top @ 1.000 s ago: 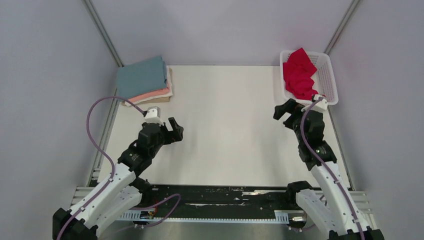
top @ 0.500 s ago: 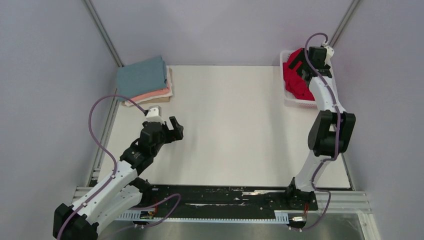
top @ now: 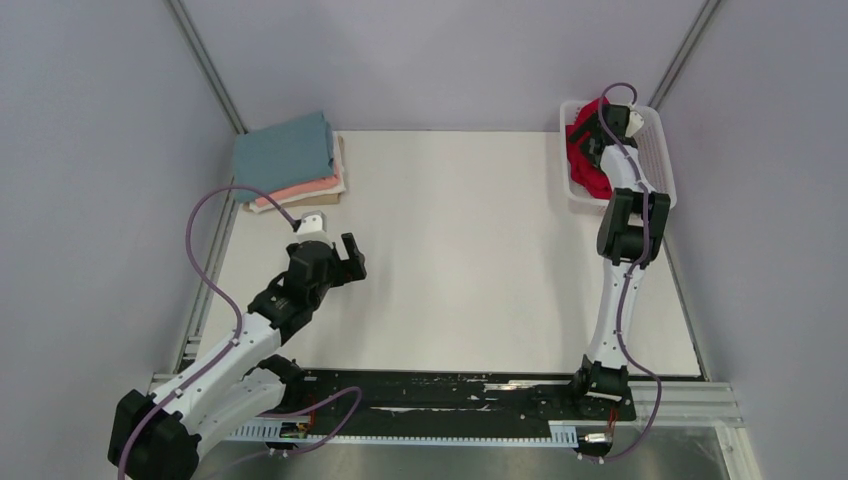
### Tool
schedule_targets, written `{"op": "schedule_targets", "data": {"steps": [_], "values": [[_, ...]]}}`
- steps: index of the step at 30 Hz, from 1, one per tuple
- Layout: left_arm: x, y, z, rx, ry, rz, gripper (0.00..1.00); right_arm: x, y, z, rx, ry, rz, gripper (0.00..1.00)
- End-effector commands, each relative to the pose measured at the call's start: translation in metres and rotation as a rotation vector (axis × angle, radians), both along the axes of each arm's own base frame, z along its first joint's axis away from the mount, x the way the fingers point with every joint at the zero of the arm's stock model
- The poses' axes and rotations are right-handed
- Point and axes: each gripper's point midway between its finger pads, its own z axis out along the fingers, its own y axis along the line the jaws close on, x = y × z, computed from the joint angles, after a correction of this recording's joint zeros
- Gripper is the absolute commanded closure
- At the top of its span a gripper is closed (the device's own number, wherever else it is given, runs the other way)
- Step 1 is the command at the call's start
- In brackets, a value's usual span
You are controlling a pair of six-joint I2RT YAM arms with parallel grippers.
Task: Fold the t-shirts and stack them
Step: Grab crumpled tshirt from bin with the right arm
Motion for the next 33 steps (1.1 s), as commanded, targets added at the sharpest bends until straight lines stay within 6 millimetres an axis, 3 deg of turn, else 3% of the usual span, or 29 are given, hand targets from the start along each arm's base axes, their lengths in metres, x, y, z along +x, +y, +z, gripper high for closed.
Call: {"op": "schedule_targets", "data": {"steps": [1, 14, 17, 20, 23, 25, 29, 33], "values": [[0.011, 0.005, 0.019, -0.005, -0.057, 0.05, 0.0, 0.01, 0.005, -0.001, 0.065, -0.032, -0.006, 0.1], [0.009, 0.01, 0.017, 0.0, -0.043, 0.084, 0.0, -0.021, 0.001, -0.077, 0.085, 0.201, -0.024, 0.38], [0.009, 0.011, 0.018, -0.001, -0.047, 0.083, 0.0, -0.03, 0.0, -0.09, 0.078, 0.25, -0.013, 0.6], [0.008, 0.012, 0.018, -0.001, -0.047, 0.085, 0.0, -0.03, -0.003, -0.082, 0.053, 0.244, -0.008, 0.81], [0.007, 0.014, 0.02, 0.002, -0.053, 0.091, 0.0, -0.019, -0.007, -0.048, 0.013, 0.179, 0.015, 0.99], [0.006, 0.015, 0.022, -0.001, -0.062, 0.095, 0.0, -0.007, -0.008, -0.011, -0.027, 0.087, 0.054, 1.0], [0.003, 0.015, 0.026, -0.019, -0.077, 0.092, 0.0, 0.014, 0.004, 0.091, -0.098, -0.187, 0.174, 1.0], [0.0, 0.015, 0.029, -0.043, -0.097, 0.086, 0.0, 0.012, 0.025, 0.177, -0.121, -0.412, 0.293, 1.0]]}}
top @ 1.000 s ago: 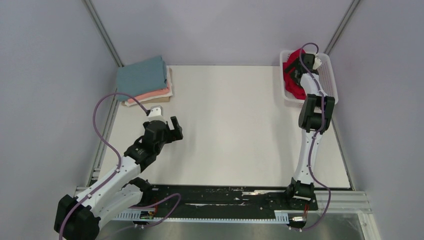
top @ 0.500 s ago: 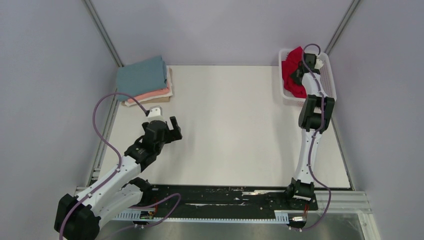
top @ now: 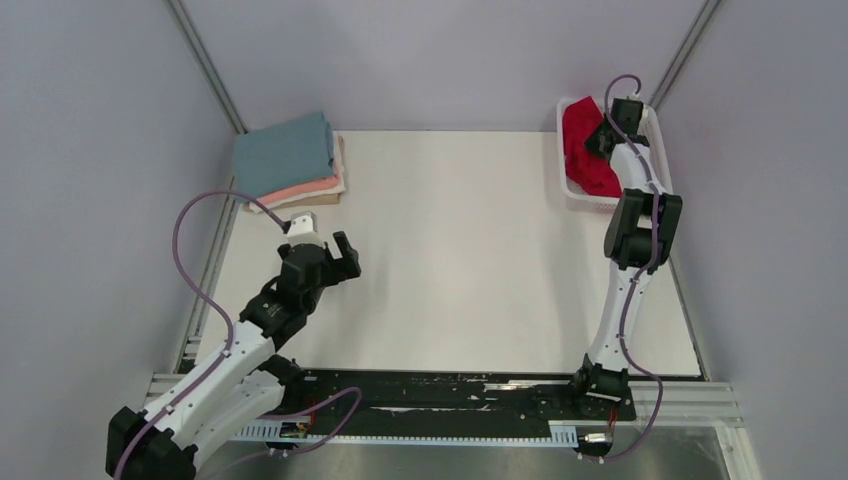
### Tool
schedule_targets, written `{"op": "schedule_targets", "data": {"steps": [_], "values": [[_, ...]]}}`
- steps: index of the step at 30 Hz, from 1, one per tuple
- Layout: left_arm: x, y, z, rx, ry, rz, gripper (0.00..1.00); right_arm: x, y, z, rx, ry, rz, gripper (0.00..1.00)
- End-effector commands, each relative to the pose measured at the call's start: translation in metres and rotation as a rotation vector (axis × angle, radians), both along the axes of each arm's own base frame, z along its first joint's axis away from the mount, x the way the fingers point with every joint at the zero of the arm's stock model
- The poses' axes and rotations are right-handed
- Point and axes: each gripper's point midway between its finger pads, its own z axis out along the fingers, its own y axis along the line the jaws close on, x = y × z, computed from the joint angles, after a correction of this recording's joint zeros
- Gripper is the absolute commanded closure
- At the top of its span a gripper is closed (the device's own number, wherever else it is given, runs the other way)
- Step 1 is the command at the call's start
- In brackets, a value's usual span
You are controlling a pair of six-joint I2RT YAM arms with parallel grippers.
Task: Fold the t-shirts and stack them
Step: Grab crumpled tshirt from bin with the right arm, then move the tshirt to the center of the board
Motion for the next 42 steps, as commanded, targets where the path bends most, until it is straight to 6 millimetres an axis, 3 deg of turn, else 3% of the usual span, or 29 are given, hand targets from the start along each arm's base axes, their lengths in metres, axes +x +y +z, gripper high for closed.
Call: {"op": "schedule_targets", "data": {"steps": [1, 8, 11, 17, 21, 23, 25, 28, 32, 36, 40, 42], "values": [[0.001, 0.003, 0.016, -0.048, -0.058, 0.028, 0.0, 0.017, 0.025, 0.189, -0.078, -0.459, 0.178, 1.0], [-0.004, 0.004, 0.022, -0.068, -0.082, 0.026, 0.0, -0.01, 0.05, 0.289, -0.117, -0.665, 0.268, 1.0], [-0.006, 0.002, 0.025, -0.09, -0.092, 0.016, 0.0, -0.034, 0.074, 0.342, -0.132, -0.772, 0.353, 1.0], [-0.011, 0.0, 0.027, -0.124, -0.091, 0.005, 0.0, -0.102, 0.155, 0.412, -0.191, -0.912, 0.589, 1.0], [-0.018, 0.0, 0.032, -0.153, -0.1, 0.003, 0.0, -0.149, 0.214, 0.441, -0.231, -0.989, 0.729, 1.0], [-0.021, 0.001, 0.034, -0.175, -0.11, 0.004, 0.0, -0.171, 0.238, 0.446, -0.209, -1.001, 0.815, 1.0], [-0.026, 0.002, 0.037, -0.193, -0.116, 0.004, 0.0, -0.184, 0.253, 0.443, -0.187, -0.955, 0.829, 1.0], [-0.033, 0.007, 0.042, -0.22, -0.132, 0.02, 0.0, -0.198, 0.276, 0.418, -0.218, -0.823, 0.837, 1.0], [-0.042, 0.016, 0.039, -0.229, -0.123, 0.052, 0.0, -0.23, 0.33, 0.376, -0.249, -0.73, 0.915, 1.0], [-0.05, 0.023, 0.035, -0.23, -0.108, 0.078, 0.0, -0.248, 0.357, 0.326, -0.331, -0.594, 0.907, 1.0], [-0.053, 0.027, 0.032, -0.23, -0.092, 0.101, 0.0, -0.264, 0.395, 0.255, -0.308, -0.42, 1.092, 0.98], [-0.052, 0.027, 0.031, -0.236, -0.089, 0.103, 0.0, -0.276, 0.416, 0.204, -0.237, -0.306, 1.227, 0.87]]}}
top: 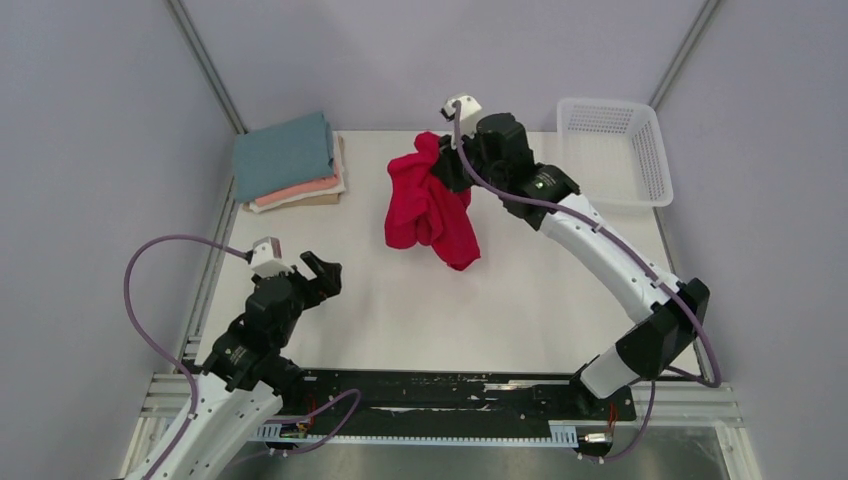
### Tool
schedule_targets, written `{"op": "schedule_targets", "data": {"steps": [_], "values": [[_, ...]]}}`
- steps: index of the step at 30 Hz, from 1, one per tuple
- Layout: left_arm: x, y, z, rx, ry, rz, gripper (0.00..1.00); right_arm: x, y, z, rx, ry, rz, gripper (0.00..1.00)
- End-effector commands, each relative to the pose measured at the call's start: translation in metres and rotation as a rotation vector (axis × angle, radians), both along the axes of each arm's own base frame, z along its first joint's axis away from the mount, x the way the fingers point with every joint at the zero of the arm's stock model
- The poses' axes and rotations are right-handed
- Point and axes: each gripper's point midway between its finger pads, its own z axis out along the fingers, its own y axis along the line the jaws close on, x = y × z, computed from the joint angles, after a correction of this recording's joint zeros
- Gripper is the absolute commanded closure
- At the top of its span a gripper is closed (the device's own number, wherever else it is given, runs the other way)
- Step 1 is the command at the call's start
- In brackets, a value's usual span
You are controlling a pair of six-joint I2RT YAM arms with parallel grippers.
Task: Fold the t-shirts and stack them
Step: Move the tshirt to the center of the board
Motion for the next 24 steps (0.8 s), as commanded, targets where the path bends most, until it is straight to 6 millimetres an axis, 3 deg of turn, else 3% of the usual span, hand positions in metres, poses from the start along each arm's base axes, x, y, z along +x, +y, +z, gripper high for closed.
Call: {"op": "schedule_targets", "data": {"steps": [1, 2, 3, 5, 7, 9, 13, 17, 20, 24], "values": [[0.001, 0.004, -0.003, -0.022, 0.017, 0.044, 0.0, -0.01, 0.021, -0.084, -0.092, 0.191, 0.132, 0.86], [0.002, 0.001, -0.002, -0.028, 0.015, 0.032, 0.0, -0.011, 0.023, -0.108, -0.107, 0.251, 0.134, 0.83], [0.004, -0.001, -0.005, -0.022, 0.027, 0.024, 0.0, -0.011, 0.024, -0.128, -0.125, 0.297, 0.125, 0.73], [0.007, -0.009, -0.007, -0.02, 0.044, -0.006, 0.0, -0.004, 0.017, -0.155, -0.167, 0.343, 0.055, 0.37], [0.011, -0.018, -0.011, -0.021, 0.067, -0.04, 0.0, 0.006, 0.001, -0.159, -0.187, 0.337, -0.062, 0.15], [0.016, -0.033, -0.014, -0.036, 0.085, -0.1, 0.0, 0.01, -0.019, -0.152, -0.17, 0.32, -0.17, 0.01], [0.028, -0.067, -0.022, -0.077, 0.107, -0.223, 0.0, 0.005, -0.063, -0.146, -0.051, 0.333, -0.346, 0.0], [0.044, -0.085, -0.036, -0.049, 0.164, -0.28, 0.0, -0.016, -0.102, -0.163, 0.065, 0.376, -0.459, 0.0], [0.061, -0.082, -0.044, 0.001, 0.196, -0.257, 0.02, -0.035, -0.117, -0.176, 0.108, 0.382, -0.481, 0.0], [0.073, -0.107, -0.057, -0.009, 0.221, -0.372, 0.09, -0.06, -0.124, -0.205, 0.119, 0.447, -0.486, 0.0]]}}
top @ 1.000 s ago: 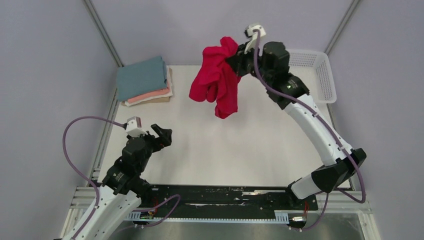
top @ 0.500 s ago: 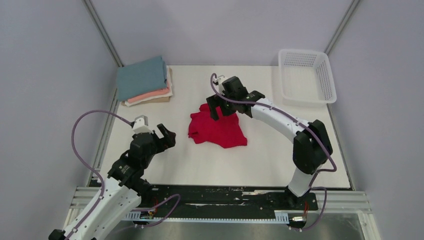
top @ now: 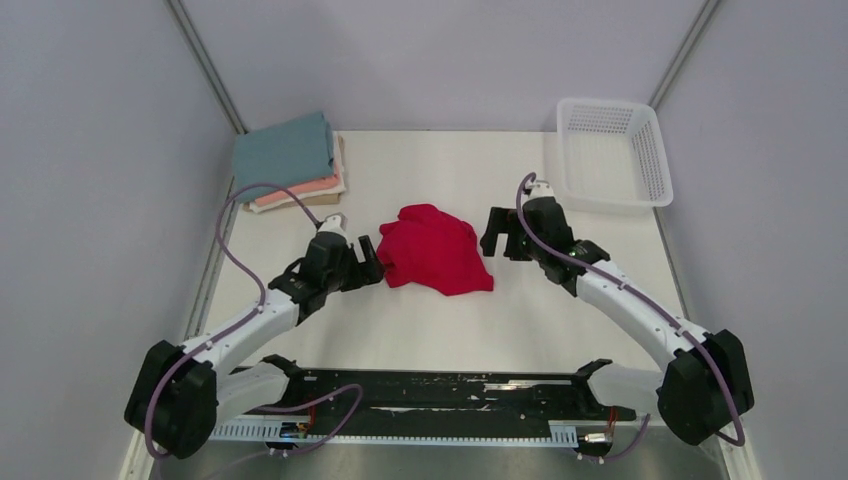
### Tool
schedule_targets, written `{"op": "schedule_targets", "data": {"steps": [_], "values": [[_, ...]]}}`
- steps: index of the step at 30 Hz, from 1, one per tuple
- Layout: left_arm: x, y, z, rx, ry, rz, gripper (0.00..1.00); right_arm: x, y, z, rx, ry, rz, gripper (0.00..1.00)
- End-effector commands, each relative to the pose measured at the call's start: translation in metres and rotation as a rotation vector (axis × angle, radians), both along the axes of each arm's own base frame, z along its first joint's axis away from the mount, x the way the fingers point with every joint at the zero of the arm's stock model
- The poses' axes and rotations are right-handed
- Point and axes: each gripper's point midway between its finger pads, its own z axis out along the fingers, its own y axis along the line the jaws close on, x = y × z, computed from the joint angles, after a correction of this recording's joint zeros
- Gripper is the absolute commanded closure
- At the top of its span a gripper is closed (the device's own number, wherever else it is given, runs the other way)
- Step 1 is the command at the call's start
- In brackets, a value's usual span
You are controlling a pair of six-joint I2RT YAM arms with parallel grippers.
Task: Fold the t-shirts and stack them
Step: Move the tshirt to the center of the board, then flatten out the tshirt
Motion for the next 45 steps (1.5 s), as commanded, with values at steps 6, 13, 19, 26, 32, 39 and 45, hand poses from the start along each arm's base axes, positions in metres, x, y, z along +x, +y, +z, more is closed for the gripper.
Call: {"op": "schedule_targets", "data": {"steps": [6, 13, 19, 26, 32, 39, 45], "values": [[0.062, -0.031, 0.018, -0.042, -0.115, -0.096, 0.22, -0.036, -0.006, -0.046, 0.064, 0.079, -0.023, 0.0], [0.071, -0.058, 0.007, -0.1, -0.091, -0.24, 0.42, -0.051, -0.01, -0.063, 0.079, 0.119, -0.034, 0.0], [0.076, -0.065, 0.008, -0.121, -0.076, -0.249, 0.84, -0.062, -0.003, -0.088, 0.105, 0.212, -0.021, 0.05], [0.064, -0.054, 0.023, -0.115, -0.096, -0.218, 1.0, -0.054, 0.026, -0.092, 0.202, 0.219, 0.066, 0.19], [0.051, -0.045, 0.039, -0.128, -0.139, -0.193, 1.0, -0.042, 0.047, -0.109, 0.195, 0.255, 0.097, 0.41], [0.048, -0.029, 0.082, -0.114, -0.255, -0.136, 1.0, -0.024, 0.074, -0.066, 0.212, 0.106, 0.172, 1.0], [0.05, 0.006, 0.168, -0.065, -0.44, 0.013, 1.0, -0.004, 0.055, 0.053, 0.204, -0.186, 0.11, 1.0]]}}
